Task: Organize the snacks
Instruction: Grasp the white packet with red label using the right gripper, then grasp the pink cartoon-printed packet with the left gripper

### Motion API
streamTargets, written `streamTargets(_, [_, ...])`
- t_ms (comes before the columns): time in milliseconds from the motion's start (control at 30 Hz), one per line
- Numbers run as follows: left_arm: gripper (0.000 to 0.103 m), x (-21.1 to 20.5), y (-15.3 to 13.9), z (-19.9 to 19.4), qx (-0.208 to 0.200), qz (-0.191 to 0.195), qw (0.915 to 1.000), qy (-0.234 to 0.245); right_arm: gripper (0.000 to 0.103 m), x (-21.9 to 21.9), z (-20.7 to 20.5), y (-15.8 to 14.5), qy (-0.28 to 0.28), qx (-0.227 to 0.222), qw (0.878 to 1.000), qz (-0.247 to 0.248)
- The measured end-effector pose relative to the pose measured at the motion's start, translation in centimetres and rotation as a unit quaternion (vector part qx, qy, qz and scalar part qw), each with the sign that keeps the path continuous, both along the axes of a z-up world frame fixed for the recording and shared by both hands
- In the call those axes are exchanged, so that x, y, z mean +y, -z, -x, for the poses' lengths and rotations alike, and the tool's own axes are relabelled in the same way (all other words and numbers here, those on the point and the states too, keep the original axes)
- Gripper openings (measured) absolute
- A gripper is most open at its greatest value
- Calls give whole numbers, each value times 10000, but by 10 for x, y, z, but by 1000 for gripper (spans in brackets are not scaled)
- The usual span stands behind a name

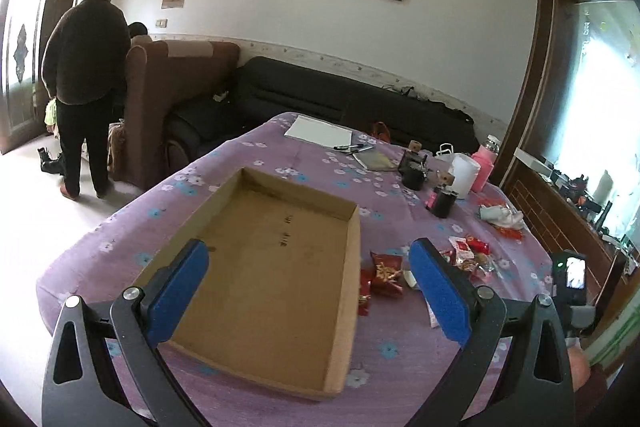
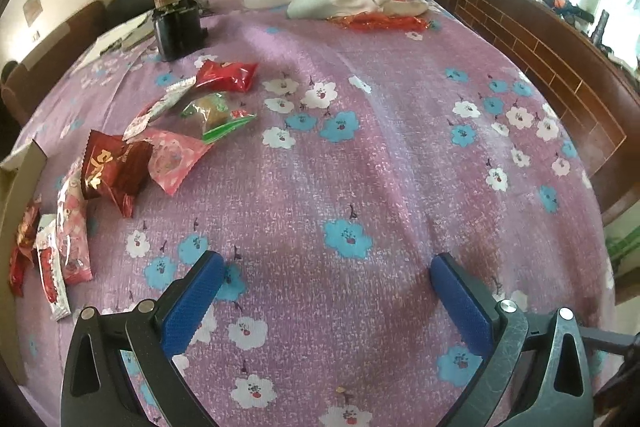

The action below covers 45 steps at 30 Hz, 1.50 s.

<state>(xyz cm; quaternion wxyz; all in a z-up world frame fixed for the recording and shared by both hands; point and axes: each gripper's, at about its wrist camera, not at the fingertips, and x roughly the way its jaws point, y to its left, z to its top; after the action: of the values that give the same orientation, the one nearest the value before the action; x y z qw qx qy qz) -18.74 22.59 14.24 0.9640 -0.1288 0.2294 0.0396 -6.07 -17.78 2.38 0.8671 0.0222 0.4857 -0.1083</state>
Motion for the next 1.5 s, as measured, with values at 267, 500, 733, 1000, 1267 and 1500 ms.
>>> streamTargets(267, [101, 0, 16, -21, 254, 233, 9987, 380, 103, 72, 38, -60, -1750, -1156, 9732, -943])
streamTargets(500, [101, -13, 22, -31, 568, 73, 9965, 612, 69, 139, 12, -26, -2529, -126, 9605, -1158])
streamTargets(733, [101, -38, 20, -61, 776, 122, 9909, 1089, 50, 164, -14, -9, -2383, -30, 9659, -1013])
streamTargets(1000, [101, -89, 32, -105, 1300, 30, 9778, 1643, 31, 127, 4, -10, -2158, 63, 9690, -1203])
streamTargets(1267, [89, -164, 73, -172, 2128, -43, 9570, 1970, 31, 66, 21, -9, -1788, -64, 9764, -1208])
streamTargets(1500, [63, -205, 107, -200, 2427, -948, 9454, 1958, 32, 53, 20, -9, -1778, -142, 9734, -1439])
